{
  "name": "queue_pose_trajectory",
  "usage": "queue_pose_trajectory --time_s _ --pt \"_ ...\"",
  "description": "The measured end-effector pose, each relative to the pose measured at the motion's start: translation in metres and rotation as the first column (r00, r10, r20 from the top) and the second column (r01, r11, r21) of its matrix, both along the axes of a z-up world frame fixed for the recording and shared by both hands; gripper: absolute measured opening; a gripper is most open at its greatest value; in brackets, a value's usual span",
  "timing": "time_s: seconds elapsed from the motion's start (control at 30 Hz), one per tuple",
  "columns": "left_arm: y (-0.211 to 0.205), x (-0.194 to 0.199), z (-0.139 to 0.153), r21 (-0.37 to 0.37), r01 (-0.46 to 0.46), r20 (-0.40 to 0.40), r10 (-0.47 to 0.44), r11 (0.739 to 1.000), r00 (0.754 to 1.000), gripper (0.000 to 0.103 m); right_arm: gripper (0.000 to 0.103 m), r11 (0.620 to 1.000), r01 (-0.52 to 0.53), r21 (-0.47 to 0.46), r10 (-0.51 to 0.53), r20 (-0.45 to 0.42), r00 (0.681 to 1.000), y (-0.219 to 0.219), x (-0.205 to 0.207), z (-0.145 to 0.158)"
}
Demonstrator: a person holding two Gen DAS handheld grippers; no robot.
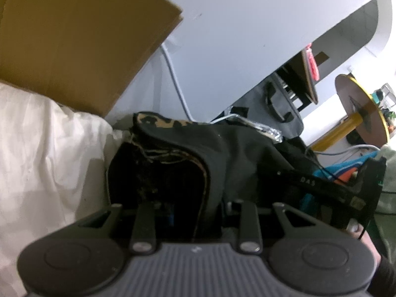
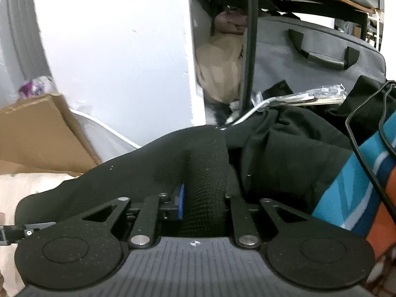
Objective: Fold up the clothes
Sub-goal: 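Lower the folded black shorts onto the clothes pile with both grippers, then press the shorts flat on the pile with both grippers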
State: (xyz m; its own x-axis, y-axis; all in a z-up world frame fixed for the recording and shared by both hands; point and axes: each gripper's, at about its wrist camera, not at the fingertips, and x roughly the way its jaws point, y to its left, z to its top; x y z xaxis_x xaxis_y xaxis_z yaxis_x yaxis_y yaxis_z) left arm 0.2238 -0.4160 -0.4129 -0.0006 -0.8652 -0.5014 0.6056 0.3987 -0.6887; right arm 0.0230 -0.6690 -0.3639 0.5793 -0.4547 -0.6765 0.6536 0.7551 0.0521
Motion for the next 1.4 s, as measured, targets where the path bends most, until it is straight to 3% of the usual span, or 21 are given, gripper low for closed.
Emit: queue_pose_trajectory --time_s 0.27,0.43,0.67,0.83,1.0,1.17,1.27,1.4 --pt "-0.004 0.006 -0.005 0.012 0.019 0.0 -0.019 1.0 1.0 0.034 0.034 0.986 0.008 -0.164 -0.027 -0.11 0.994 -0.004 0.009 -0.001" --pt "-0.004 0.006 -0.004 0.018 0.013 -0.011 -0.013 1.0 1.0 0.034 0.034 0.985 0.015 -0.172 -0.024 -0.054 0.998 0.006 0.002 0.012" --pt "0.003 0.004 -0.005 0.02 -0.012 -0.028 0.013 1.0 1.0 0.034 0.034 0.995 -0.026 -0.1 0.026 0.0 1.0 0.041 -0.016 -0.005" --pt "0.003 0.011 0.001 0.058 -0.014 -0.031 0.015 0.998 0.999 0.047 0.034 0.997 -0.003 -0.072 -0.001 -0.054 0.999 0.043 -0.023 -0.031" --pt "0.002 0.017 0.012 0.073 -0.017 -0.006 0.018 0.997 1.0 0.055 0.034 0.999 0.026 -0.044 -0.026 -0.009 1.0 0.048 -0.029 -0.027" --pt "-0.004 0.028 0.013 0.061 -0.042 -0.023 0.044 0.997 0.999 0.057 0.035 1.0 -0.004 -0.012 0.005 0.057 0.998 0.065 -0.026 -0.016" --pt "-0.011 0.037 0.004 0.038 -0.043 -0.093 0.046 0.998 0.995 0.057 0.035 1.0 -0.028 0.014 0.026 0.102 0.994 0.078 -0.022 -0.01" --pt "-0.021 0.047 -0.007 0.0 -0.071 -0.15 0.07 0.997 0.986 0.049 0.035 0.997 -0.059 0.052 0.049 0.164 0.985 0.095 -0.015 -0.005"
